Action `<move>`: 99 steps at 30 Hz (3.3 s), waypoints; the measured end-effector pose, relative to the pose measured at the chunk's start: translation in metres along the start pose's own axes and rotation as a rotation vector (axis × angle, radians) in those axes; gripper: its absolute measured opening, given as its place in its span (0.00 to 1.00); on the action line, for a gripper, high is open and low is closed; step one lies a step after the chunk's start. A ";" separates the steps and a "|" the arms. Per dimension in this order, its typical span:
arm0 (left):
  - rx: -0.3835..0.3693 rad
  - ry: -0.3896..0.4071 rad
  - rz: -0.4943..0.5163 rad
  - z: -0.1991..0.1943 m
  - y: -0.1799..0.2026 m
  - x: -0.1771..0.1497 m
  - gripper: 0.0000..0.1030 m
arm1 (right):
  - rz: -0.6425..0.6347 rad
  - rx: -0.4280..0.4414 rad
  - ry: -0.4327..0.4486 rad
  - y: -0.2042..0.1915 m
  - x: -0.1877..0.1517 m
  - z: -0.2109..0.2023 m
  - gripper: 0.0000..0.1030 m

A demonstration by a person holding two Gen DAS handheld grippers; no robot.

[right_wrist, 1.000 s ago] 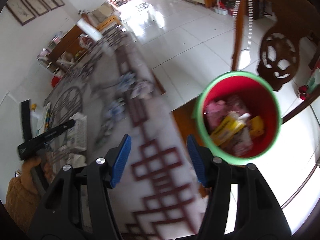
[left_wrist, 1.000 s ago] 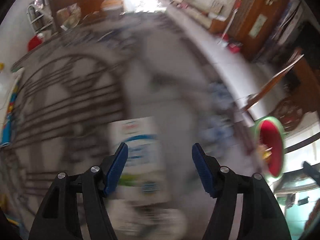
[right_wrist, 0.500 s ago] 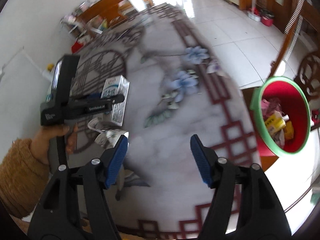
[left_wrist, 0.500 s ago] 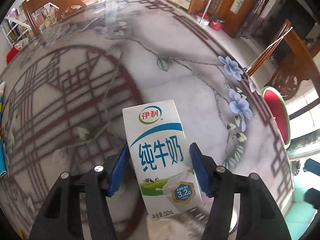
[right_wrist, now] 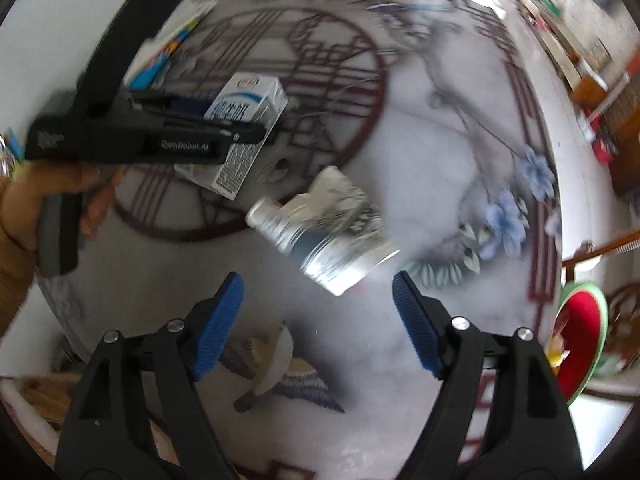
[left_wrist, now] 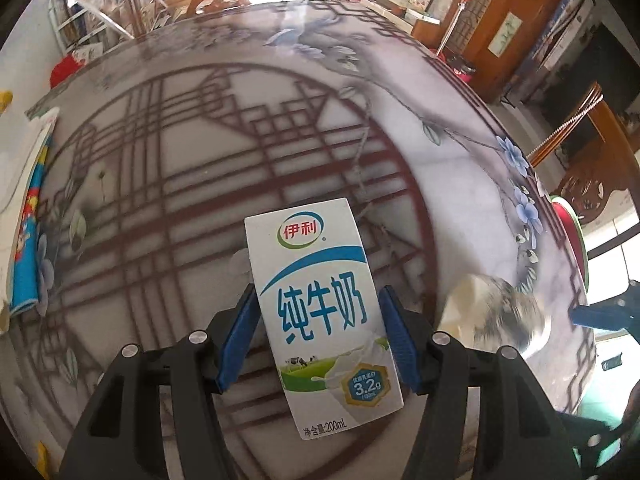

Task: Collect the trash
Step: 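Grasp the white milk carton with the left tool while the right tool grasps the patterned paper cup, then carry the milk carton and paper cup over the red bucket with both tools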

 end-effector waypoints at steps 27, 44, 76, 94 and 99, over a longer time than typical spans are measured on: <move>-0.039 -0.002 -0.070 0.004 -0.005 -0.016 0.57 | -0.031 0.110 -0.112 0.007 0.029 0.044 0.68; -0.048 0.173 -0.039 -0.052 0.041 0.017 0.56 | 0.313 0.062 0.286 0.067 0.007 -0.068 0.67; -0.120 0.290 0.175 -0.099 0.180 0.052 0.56 | 0.601 0.001 0.418 0.175 -0.078 -0.125 0.67; -0.189 0.238 0.266 -0.063 0.272 0.079 0.56 | 0.723 -0.029 0.402 0.263 -0.114 -0.132 0.67; -0.206 0.231 0.282 -0.051 0.300 0.093 0.56 | 0.746 -0.041 0.403 0.295 -0.121 -0.138 0.67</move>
Point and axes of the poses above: each gripper's, at about its wrist camera, not at the fingertips, and z roughly the way its jaws point, y to its right, x to its top, the point moved 4 cm from there along z, roughly the way its jaws point, and after that the axes turned 10 degrees about z, right-handed, at the moved point
